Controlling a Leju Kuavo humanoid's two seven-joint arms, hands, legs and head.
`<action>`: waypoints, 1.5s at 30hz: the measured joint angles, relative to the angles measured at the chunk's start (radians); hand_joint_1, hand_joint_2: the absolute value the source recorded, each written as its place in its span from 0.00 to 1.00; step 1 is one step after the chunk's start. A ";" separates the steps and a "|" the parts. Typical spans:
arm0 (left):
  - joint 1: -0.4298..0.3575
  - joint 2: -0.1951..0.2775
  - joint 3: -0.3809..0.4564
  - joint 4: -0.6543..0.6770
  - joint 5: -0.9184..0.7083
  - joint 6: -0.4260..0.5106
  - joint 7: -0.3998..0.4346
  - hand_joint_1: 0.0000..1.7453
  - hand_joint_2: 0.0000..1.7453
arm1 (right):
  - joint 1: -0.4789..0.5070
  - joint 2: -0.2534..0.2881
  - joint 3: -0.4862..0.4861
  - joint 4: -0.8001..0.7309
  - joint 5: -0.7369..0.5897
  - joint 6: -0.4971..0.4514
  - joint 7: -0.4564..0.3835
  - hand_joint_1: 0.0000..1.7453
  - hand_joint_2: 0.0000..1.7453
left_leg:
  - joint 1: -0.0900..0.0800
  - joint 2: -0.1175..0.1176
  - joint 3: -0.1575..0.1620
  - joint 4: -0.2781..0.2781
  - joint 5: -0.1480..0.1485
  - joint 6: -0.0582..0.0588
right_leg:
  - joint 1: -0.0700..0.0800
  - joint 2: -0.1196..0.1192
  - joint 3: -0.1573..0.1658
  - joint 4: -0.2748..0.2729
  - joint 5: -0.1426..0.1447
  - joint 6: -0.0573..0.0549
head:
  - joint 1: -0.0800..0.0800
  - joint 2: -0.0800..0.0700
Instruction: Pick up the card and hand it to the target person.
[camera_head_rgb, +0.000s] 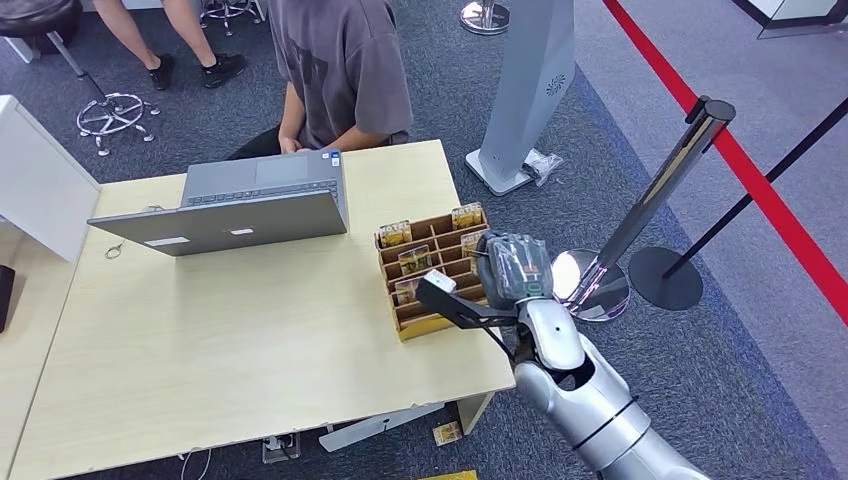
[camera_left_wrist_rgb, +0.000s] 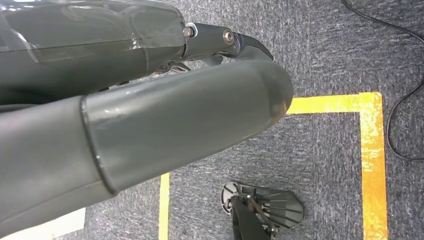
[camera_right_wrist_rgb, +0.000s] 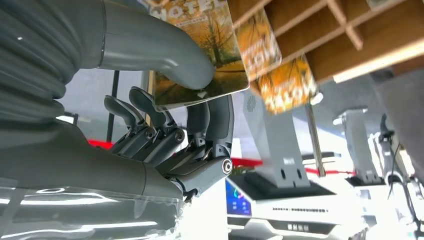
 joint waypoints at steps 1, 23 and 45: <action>0.000 0.000 -0.001 0.000 0.001 0.000 0.000 0.00 0.00 | -0.003 -0.004 0.000 -0.009 0.001 0.000 0.002 0.95 1.00 | 0.000 0.000 0.000 0.000 0.000 0.000 | 0.000 0.000 0.000 0.000 0.000 0.000 | 0.000 0.000; -0.006 0.002 -0.042 0.000 -0.017 -0.002 -0.002 0.00 0.00 | -0.235 0.023 -0.024 0.077 -0.027 -0.106 -0.083 0.92 1.00 | 0.000 -0.001 -0.001 0.000 0.001 -0.001 | 0.000 -0.001 -0.001 0.002 0.000 0.000 | 0.000 0.000; -0.021 0.005 -0.110 0.000 -0.023 0.000 0.022 0.00 0.00 | -0.386 0.252 -0.105 0.678 -0.522 -0.398 -0.393 0.97 1.00 | 0.000 -0.002 0.006 0.000 0.004 -0.006 | 0.000 -0.001 -0.008 0.008 0.000 -0.001 | 0.000 0.000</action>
